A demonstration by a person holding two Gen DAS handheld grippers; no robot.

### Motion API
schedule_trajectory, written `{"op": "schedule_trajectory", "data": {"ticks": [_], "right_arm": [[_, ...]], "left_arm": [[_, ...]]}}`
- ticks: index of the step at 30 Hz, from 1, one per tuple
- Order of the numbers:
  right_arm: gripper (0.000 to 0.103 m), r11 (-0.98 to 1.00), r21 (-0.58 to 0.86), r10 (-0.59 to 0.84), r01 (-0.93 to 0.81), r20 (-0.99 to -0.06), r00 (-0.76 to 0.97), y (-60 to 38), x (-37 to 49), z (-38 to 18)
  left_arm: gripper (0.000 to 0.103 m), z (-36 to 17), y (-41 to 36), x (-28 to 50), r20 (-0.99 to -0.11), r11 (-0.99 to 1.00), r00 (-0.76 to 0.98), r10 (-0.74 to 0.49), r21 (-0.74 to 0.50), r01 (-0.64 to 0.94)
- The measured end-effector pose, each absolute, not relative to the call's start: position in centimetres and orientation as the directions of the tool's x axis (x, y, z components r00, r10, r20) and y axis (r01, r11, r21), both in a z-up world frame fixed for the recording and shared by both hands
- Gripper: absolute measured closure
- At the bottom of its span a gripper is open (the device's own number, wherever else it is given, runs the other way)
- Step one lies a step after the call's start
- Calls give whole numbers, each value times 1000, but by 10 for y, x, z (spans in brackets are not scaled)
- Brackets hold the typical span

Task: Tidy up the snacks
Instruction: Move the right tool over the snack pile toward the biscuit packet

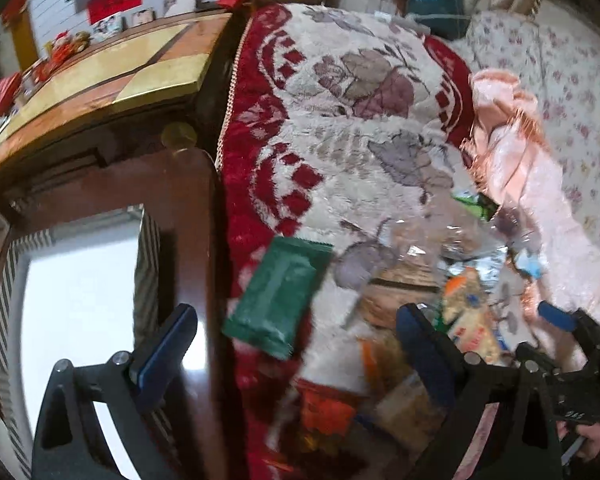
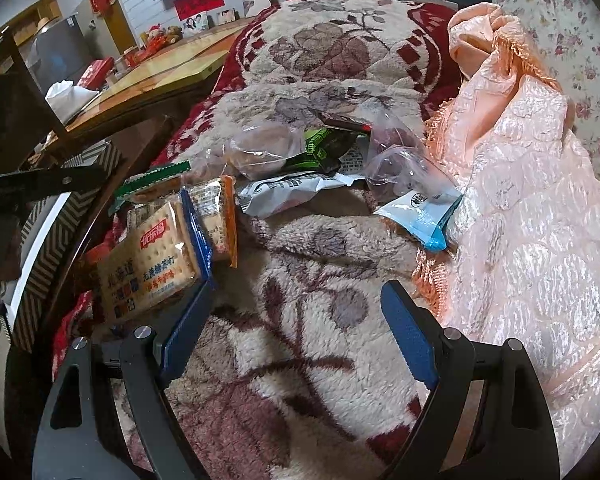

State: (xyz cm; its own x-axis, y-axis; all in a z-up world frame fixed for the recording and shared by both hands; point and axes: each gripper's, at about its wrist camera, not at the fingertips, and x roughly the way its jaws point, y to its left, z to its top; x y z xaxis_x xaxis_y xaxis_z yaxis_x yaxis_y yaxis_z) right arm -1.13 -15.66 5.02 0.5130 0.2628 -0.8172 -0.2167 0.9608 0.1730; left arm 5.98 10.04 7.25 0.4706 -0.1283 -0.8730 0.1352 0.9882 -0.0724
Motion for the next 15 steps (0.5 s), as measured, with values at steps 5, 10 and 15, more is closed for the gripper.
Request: {"op": "schedule_trajectory", "data": {"ticks": [5,10,15], "right_arm": [[17,952,213,297,-218,-813,501,-158,-3,54],[17,945,206,312,-254,-802,509,-148,3,63],[17,903,257,404,-345,-782,474,-135,11,70]], "left_arm": [[3,65,102,70,-894,986,430,-127,-66,154],[3,68,96,73,-887,970,398,-234,-188,152],[3,77,84,71,-898,977,389,-208,-172,126]]}}
